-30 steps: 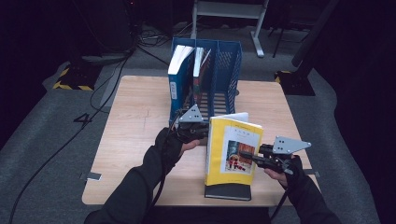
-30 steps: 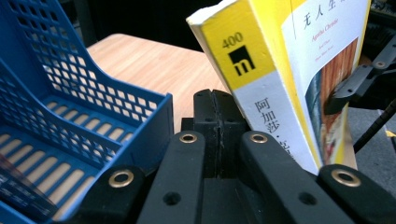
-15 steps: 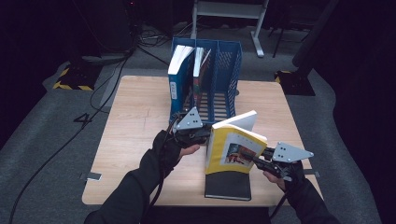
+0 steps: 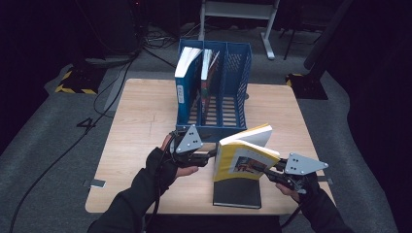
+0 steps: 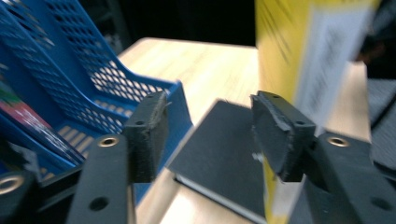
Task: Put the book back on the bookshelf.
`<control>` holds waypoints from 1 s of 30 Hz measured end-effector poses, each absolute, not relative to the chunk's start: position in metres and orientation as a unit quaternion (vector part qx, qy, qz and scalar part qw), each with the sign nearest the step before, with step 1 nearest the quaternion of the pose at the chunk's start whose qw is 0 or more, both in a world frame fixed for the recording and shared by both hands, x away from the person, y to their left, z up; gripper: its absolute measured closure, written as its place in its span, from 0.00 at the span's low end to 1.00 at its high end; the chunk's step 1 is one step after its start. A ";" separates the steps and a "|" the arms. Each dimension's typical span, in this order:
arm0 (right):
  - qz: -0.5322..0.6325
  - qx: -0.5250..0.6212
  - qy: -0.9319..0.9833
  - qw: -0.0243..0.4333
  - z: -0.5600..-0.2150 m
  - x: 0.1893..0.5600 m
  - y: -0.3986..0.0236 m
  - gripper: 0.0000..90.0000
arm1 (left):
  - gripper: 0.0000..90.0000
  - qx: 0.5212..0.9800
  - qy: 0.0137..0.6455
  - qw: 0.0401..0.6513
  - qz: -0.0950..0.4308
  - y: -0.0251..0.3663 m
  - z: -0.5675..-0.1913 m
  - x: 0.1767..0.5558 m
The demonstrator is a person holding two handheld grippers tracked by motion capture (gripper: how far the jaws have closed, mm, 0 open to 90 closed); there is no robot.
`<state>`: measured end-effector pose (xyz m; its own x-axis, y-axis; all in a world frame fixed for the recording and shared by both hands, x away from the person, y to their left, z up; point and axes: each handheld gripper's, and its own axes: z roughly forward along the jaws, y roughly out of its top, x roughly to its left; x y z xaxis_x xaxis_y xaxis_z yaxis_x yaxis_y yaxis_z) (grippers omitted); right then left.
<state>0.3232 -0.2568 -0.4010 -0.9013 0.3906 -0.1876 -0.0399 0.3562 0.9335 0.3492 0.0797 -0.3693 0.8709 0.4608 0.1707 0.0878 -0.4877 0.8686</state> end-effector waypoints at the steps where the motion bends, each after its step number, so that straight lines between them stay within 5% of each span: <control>1: 0.556 0.109 0.801 0.195 -0.401 0.323 -0.257 0.94 | 0.46 0.844 0.164 0.472 0.196 0.080 -0.372 0.349; 12: 0.555 0.104 0.802 0.195 -0.401 0.321 -0.257 0.94 | 0.47 0.858 0.157 0.473 0.123 0.086 -0.396 0.350; 21: 0.555 0.104 0.802 0.195 -0.401 0.320 -0.257 0.94 | 0.44 0.877 0.143 0.446 0.110 0.084 -0.406 0.343; 30: 0.554 0.100 0.803 0.194 -0.401 0.319 -0.257 0.93 | 0.41 0.858 0.144 0.484 0.090 0.053 -0.412 0.347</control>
<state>0.3186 -0.2573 -0.4014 -0.9046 0.3753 -0.2022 -0.0554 0.3668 0.9287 0.3470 0.0532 -0.4119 0.9421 0.3351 0.0153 0.1602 -0.4896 0.8571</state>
